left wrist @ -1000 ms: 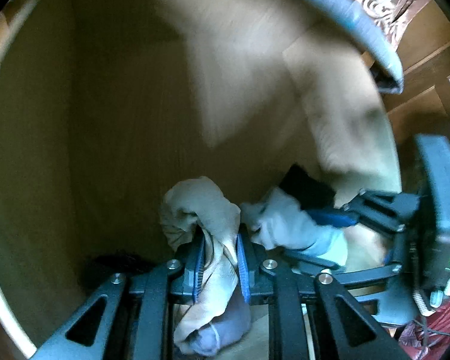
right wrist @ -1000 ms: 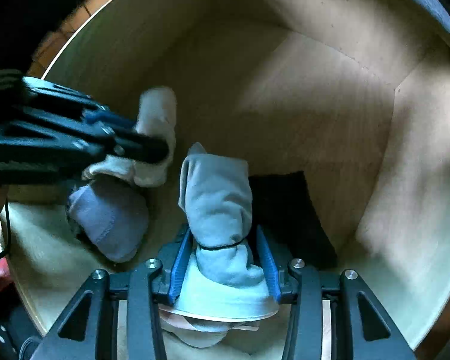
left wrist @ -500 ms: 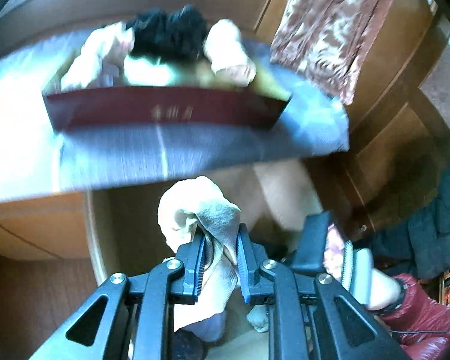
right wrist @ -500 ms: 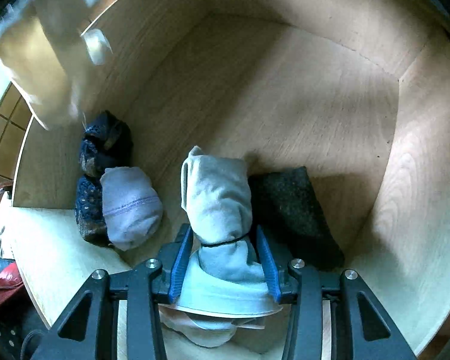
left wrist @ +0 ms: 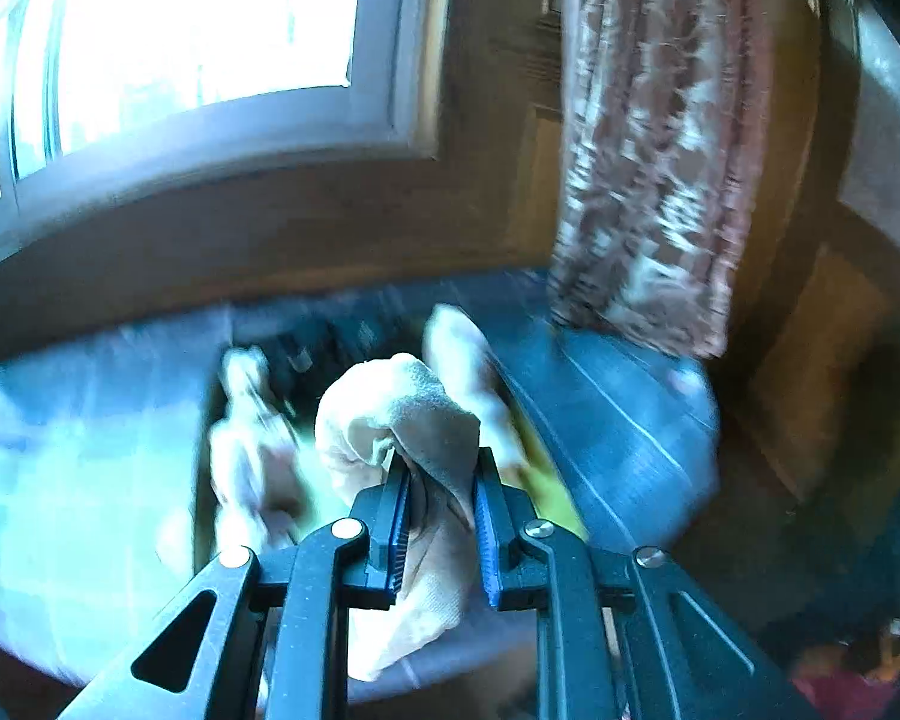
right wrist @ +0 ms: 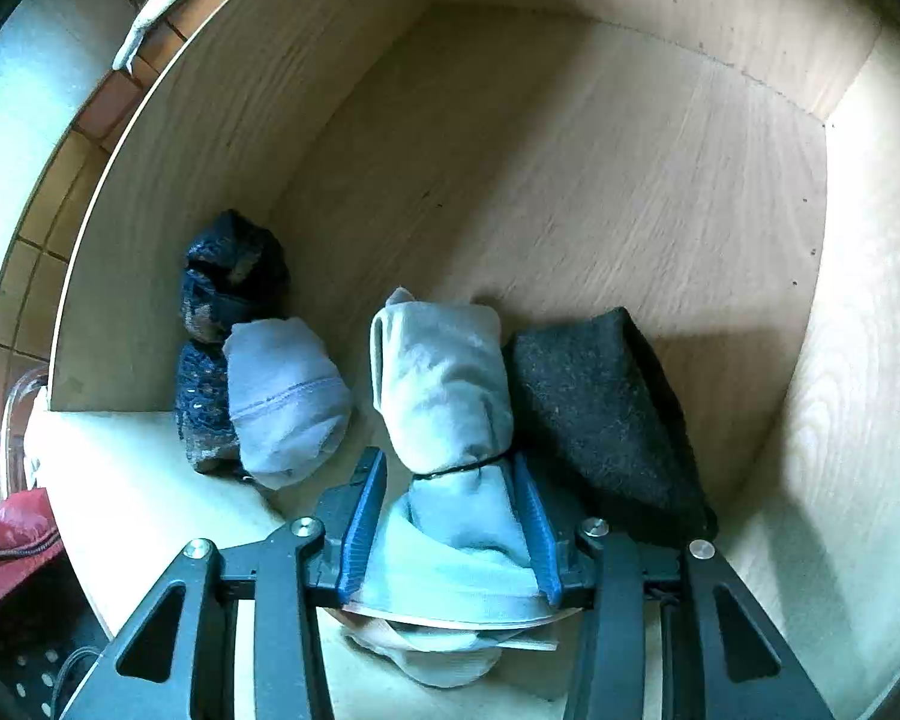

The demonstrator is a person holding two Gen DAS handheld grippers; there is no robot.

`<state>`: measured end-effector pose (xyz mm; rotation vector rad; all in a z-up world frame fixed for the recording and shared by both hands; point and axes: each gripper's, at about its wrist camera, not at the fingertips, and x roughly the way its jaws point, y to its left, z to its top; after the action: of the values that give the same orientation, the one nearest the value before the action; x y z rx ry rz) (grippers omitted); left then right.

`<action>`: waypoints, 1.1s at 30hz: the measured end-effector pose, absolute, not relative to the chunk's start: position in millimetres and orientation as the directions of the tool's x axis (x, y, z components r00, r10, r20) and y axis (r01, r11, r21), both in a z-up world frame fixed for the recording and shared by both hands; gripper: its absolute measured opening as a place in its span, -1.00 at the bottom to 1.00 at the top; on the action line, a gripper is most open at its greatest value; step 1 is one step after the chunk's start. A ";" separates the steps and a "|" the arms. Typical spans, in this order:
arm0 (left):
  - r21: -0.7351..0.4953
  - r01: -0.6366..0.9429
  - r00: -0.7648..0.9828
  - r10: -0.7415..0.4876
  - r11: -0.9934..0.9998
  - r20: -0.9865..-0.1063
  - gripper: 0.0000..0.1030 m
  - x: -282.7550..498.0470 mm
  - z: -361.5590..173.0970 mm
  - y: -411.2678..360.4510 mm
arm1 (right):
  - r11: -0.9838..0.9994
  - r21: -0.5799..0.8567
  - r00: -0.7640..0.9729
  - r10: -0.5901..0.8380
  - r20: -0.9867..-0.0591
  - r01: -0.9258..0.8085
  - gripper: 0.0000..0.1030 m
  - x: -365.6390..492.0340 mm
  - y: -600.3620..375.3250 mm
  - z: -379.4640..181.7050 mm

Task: Take underwear out of drawer
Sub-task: 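Lift the light grey sock with the left tool over the tray, then open the left tool to drop the grey sock in the tray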

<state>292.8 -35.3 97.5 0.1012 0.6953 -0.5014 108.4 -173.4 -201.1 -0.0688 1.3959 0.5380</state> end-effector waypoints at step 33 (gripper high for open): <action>-0.019 0.336 0.619 -0.236 0.942 -0.749 -0.19 396.8 26.3 -38.5 | 0.864 0.333 0.039 0.374 -0.926 -0.378 -0.09 123.6 -202.2 -191.9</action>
<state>396.8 -38.5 26.3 0.1277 0.8422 -0.3297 123.6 -202.2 -191.9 -0.0029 1.4190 0.5764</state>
